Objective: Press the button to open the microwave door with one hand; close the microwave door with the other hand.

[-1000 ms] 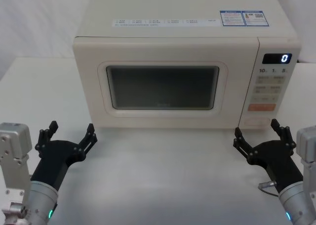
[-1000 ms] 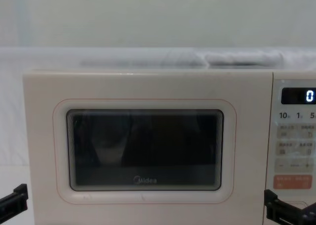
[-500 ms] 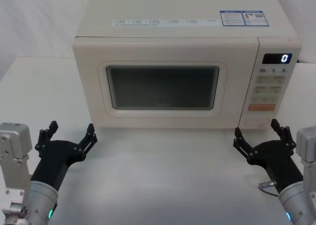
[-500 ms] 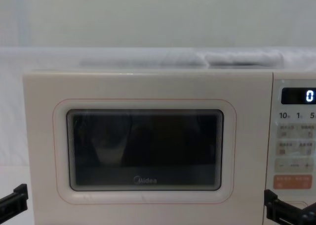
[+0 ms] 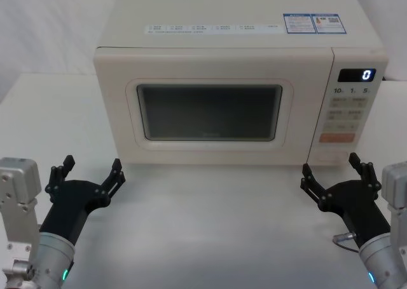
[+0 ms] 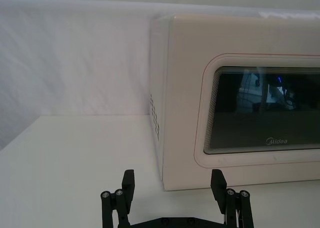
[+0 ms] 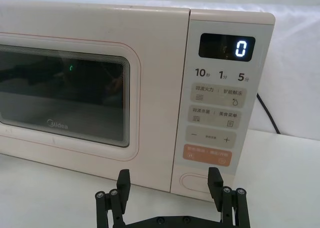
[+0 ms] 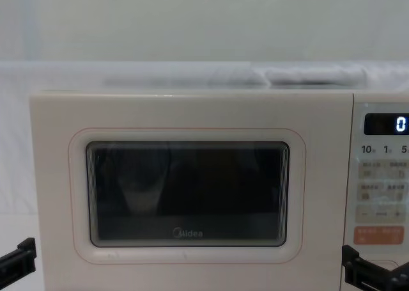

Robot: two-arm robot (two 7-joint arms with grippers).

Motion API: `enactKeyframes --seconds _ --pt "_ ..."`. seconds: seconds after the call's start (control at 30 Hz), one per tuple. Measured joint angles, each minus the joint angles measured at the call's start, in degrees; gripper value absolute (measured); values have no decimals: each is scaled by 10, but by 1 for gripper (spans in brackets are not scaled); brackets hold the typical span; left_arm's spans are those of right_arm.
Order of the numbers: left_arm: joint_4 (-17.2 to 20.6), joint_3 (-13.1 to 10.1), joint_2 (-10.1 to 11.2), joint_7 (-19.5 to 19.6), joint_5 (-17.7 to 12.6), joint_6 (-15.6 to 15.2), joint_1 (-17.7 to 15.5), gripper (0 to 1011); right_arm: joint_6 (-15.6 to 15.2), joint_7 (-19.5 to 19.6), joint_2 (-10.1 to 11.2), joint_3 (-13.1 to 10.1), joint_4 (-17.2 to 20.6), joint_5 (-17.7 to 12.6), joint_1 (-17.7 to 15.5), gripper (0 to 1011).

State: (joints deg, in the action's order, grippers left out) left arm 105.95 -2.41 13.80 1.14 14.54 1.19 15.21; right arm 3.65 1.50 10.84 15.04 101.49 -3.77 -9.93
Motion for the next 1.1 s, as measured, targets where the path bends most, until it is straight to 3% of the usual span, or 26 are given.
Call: enactKeyframes --seconds 0.17,0.37,0.67,0.73,1.1 --pt "0 0 0 0 0 0 0 1001 0 0 0 0 0 0 0 994" --pt "0 0 0 0 0 0 0 1001 0 0 0 0 0 0 0 883" --pt "0 0 0 0 0 0 0 1001 0 0 0 0 0 0 0 579" --pt "0 0 0 0 0 0 0 1001 0 0 0 0 0 0 0 564" --pt "0 0 0 0 0 0 0 1001 0 0 0 0 0 0 0 173"
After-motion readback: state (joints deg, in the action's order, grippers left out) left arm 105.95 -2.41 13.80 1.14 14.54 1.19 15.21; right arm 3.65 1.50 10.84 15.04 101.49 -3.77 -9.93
